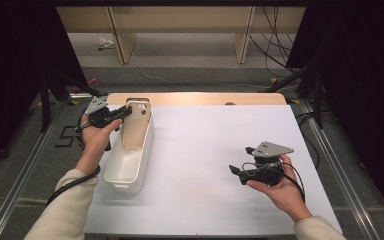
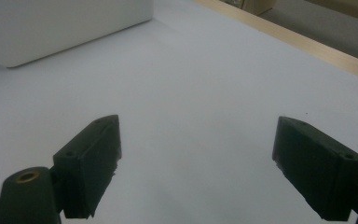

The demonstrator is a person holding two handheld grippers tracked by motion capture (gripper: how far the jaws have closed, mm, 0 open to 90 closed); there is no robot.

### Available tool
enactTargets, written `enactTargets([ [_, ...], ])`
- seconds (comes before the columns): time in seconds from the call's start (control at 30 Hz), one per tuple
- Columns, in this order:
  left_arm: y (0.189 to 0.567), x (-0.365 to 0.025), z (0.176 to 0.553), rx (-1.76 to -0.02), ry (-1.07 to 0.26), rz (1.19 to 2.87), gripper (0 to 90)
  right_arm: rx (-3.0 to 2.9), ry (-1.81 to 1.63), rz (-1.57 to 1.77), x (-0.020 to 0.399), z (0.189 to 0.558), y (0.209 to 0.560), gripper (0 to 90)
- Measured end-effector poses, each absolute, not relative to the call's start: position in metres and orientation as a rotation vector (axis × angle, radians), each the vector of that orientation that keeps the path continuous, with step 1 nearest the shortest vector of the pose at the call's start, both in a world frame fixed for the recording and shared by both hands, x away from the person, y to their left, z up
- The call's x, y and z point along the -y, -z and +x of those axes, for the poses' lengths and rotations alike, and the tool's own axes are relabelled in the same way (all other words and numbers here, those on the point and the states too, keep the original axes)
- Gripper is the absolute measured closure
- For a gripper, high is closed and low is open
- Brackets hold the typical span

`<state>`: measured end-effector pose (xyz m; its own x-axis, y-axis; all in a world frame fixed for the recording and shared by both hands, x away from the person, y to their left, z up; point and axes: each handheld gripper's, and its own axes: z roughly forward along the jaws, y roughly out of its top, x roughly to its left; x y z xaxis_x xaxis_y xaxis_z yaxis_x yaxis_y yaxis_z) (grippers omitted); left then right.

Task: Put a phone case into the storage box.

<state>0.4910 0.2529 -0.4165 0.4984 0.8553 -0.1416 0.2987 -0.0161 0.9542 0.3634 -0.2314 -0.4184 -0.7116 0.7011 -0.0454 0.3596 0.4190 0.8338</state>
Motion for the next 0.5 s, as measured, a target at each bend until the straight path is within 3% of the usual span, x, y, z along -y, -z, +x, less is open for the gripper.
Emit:
enactTargets([
  [0.5, 0.4214, -0.2548, 0.4934, -1.046, -0.592, 1.578, 80.6, -2.292, -1.207, 0.909, 0.232, 0.3636, 0.4182, 16.3],
])
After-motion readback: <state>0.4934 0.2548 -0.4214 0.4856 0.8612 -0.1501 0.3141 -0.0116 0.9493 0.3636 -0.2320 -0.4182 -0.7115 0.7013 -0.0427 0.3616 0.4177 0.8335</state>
